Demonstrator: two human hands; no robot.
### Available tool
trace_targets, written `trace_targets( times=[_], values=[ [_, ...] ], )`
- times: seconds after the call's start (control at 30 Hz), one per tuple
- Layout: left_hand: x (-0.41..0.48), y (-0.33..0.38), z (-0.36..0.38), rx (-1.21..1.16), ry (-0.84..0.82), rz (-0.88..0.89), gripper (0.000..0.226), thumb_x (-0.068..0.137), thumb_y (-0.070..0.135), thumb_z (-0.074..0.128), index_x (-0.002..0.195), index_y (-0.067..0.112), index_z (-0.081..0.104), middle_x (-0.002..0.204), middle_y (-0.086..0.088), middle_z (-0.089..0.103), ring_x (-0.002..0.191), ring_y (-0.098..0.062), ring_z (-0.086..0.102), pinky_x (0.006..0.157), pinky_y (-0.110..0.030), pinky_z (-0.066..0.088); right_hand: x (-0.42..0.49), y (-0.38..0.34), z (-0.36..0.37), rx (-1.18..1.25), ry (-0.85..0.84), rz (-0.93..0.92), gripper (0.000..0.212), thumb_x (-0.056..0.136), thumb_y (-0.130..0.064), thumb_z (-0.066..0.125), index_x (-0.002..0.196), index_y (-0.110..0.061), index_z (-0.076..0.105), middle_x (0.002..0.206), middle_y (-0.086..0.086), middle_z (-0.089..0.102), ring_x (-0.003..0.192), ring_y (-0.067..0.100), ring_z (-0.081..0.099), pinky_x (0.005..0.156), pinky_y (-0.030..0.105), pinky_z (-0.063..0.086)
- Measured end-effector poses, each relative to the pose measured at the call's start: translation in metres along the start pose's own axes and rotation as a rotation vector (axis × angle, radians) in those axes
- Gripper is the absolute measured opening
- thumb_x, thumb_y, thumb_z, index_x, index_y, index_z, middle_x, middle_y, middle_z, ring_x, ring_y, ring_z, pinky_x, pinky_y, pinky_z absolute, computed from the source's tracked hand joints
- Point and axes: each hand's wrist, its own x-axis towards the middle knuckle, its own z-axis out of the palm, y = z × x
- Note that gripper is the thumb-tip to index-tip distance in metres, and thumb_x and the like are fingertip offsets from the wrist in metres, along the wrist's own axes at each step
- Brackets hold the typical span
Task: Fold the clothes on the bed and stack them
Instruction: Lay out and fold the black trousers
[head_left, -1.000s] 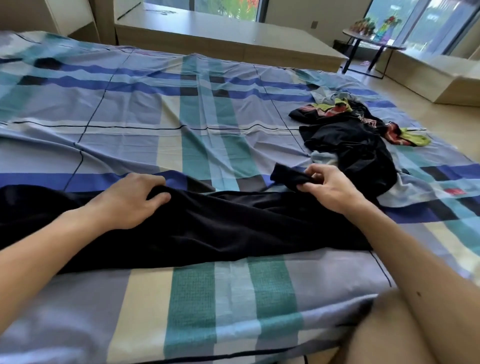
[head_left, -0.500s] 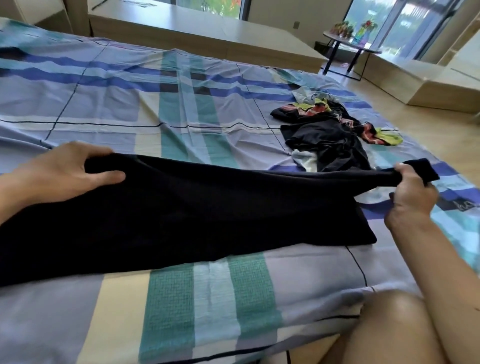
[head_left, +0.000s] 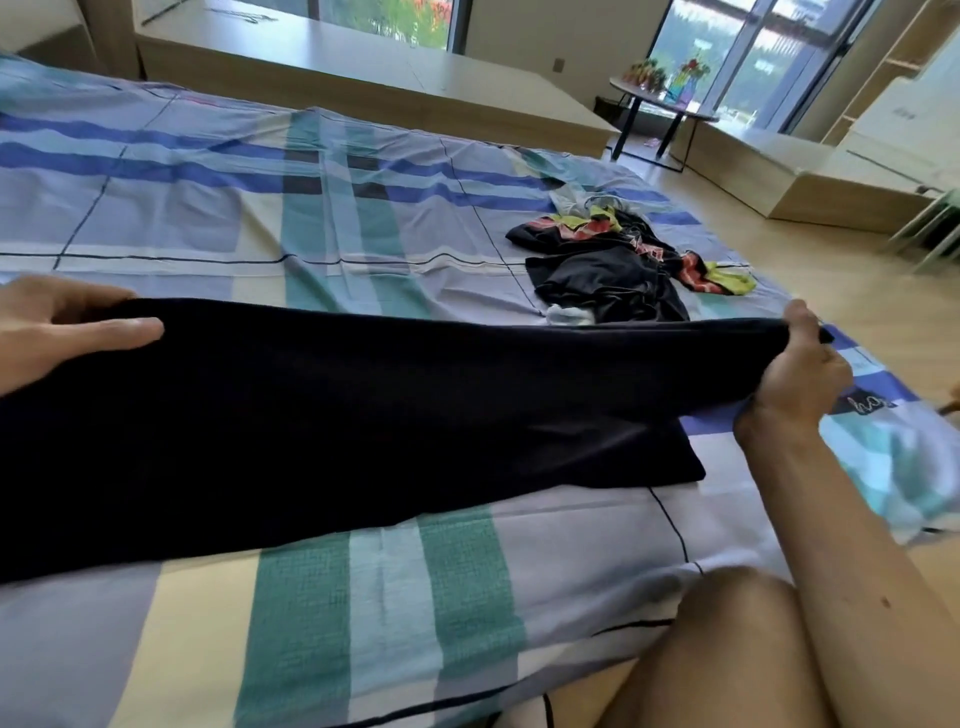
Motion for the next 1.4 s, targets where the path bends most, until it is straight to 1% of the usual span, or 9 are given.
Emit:
trace_targets(
  times=[0.13,0.33,0.57,0.7,0.83,0.97,1.17,1.3,1.4],
  values=[
    [-0.018,0.047,0.015,0.011,0.160,0.090,0.030,0.083,0.047,0.075,0.091,0.020,0.065,0.077,0.001,0.072,0.062,-0.027,0.068,0.054,-0.031,0.056,0.008,-0.003,-0.005,0.090,-0.144,-0.042,0.007,0.084,-0.011,0.066,0.086,-0.009,0.072,0.068,-0.008,0.069,0.065,0.006,0.063,0.067,0.021,0.051],
    [-0.020,0.055,0.046,0.604,0.310,0.191,0.045,0.065,0.053,0.082,0.100,0.036,0.059,0.094,-0.007,0.062,0.090,-0.039,0.059,0.086,-0.055,0.050,0.032,0.039,-0.014,-0.717,-0.528,0.158,0.073,0.075,0.005,0.075,0.141,-0.016,0.053,0.129,0.013,0.061,0.108,0.027,0.065,0.094,0.039,0.054],
    [-0.081,0.121,0.134,0.658,-0.301,0.552,0.030,0.078,0.065,0.061,0.091,0.041,0.049,0.095,0.024,0.047,0.092,0.006,0.050,0.079,-0.022,0.043,0.045,0.049,-0.023,-1.039,-0.424,0.212,0.108,0.058,-0.032,0.091,0.148,-0.026,0.033,0.143,0.012,0.047,0.124,0.032,0.053,0.097,0.051,0.051],
    [-0.088,0.103,0.170,0.761,-0.301,0.665,0.024,0.087,0.059,0.056,0.096,0.041,0.042,0.095,0.022,0.041,0.094,0.003,0.042,0.074,-0.017,0.035,0.027,0.040,-0.029,-1.149,-0.649,0.428,0.068,0.078,-0.027,0.082,0.136,-0.017,0.048,0.116,0.006,0.065,0.096,0.022,0.063,0.065,0.033,0.048],
    [-0.075,0.096,0.170,0.720,-0.201,0.649,0.021,0.091,0.028,0.060,0.087,0.039,0.043,0.087,0.021,0.047,0.081,0.002,0.048,0.067,-0.022,0.041,0.032,0.038,-0.027,-0.847,-0.498,0.150,0.071,0.080,-0.010,0.080,0.142,-0.015,0.047,0.130,0.014,0.060,0.101,0.025,0.063,0.084,0.036,0.052],
    [-0.067,0.109,0.154,0.495,-0.326,0.538,0.024,0.093,0.014,0.062,0.083,0.034,0.053,0.078,0.012,0.057,0.070,-0.008,0.052,0.069,-0.030,0.046,0.034,0.035,-0.024,-0.482,-0.325,0.107,0.067,0.082,-0.013,0.081,0.139,-0.021,0.047,0.127,0.017,0.061,0.091,0.024,0.070,0.073,0.034,0.061],
    [-0.073,0.101,0.146,0.581,-0.495,0.435,0.016,0.091,0.032,0.065,0.081,0.038,0.055,0.082,0.013,0.059,0.076,-0.008,0.055,0.069,-0.026,0.045,0.026,0.048,-0.034,-1.106,-0.642,0.438,0.043,0.085,-0.032,0.078,0.118,-0.011,0.062,0.110,0.010,0.071,0.087,0.022,0.069,0.062,0.029,0.053],
    [-0.076,0.102,0.153,0.612,-0.455,0.468,0.014,0.089,0.046,0.062,0.081,0.039,0.054,0.088,0.018,0.058,0.084,-0.004,0.054,0.073,-0.023,0.044,0.019,0.046,-0.029,-0.988,-0.749,0.518,0.032,0.085,-0.019,0.078,0.111,-0.004,0.069,0.100,0.017,0.076,0.088,0.029,0.074,0.072,0.036,0.060],
    [-0.077,0.104,0.154,0.605,-0.455,0.472,0.013,0.087,0.052,0.059,0.083,0.042,0.053,0.088,0.019,0.058,0.083,-0.003,0.054,0.073,-0.025,0.045,0.019,0.043,-0.029,-0.917,-0.699,0.477,0.024,0.083,0.000,0.073,0.106,0.005,0.067,0.089,0.023,0.073,0.065,0.027,0.074,0.052,0.032,0.058]
  ],
)
